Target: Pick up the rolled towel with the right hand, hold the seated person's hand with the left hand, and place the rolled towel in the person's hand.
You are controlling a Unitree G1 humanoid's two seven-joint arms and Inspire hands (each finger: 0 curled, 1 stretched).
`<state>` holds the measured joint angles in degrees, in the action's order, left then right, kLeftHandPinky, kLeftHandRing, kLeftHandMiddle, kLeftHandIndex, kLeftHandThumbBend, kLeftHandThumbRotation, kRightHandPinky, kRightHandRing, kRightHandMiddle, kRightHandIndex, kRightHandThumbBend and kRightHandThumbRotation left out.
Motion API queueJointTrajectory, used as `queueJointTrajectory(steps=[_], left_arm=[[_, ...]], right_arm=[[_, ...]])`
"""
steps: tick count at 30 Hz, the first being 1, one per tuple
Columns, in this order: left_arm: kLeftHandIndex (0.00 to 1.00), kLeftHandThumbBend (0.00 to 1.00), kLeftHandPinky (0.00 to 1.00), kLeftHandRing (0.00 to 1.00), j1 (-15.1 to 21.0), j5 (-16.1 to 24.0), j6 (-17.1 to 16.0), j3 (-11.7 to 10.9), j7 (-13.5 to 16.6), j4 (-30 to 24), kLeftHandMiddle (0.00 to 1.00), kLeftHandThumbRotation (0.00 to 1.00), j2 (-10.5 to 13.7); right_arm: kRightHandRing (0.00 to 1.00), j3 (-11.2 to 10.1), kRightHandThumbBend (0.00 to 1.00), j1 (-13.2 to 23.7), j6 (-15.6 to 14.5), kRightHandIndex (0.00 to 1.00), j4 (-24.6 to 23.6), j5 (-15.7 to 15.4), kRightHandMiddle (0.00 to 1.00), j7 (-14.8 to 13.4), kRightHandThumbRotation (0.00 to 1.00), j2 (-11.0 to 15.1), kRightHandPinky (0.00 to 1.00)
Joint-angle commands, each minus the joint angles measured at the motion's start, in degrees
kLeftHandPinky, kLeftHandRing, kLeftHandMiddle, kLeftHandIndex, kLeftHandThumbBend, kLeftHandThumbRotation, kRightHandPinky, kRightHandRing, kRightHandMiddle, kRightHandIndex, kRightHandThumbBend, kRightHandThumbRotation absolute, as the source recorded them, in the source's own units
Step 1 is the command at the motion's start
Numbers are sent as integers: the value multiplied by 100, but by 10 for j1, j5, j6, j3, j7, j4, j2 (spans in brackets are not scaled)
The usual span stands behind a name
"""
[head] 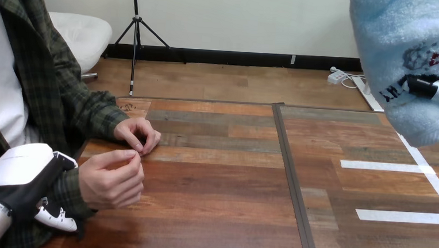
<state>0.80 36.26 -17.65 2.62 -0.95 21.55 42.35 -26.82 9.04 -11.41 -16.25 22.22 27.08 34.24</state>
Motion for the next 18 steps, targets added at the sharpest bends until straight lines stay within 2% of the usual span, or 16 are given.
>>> queueJointTrajectory(steps=[1, 18], left_arm=[[45, 89, 29, 36, 4, -17, 0, -3, 0, -34, 43, 0, -2], [41, 86, 26, 33, -8, -39, -9, -9, 20, -54, 39, 0, -17]], right_arm=[[8, 4, 52, 29, 7, 22, -6, 5, 15, -1, 0, 10, 5], [9, 29, 52, 32, 15, 23, 8, -13, 16, -3, 0, 5, 5]])
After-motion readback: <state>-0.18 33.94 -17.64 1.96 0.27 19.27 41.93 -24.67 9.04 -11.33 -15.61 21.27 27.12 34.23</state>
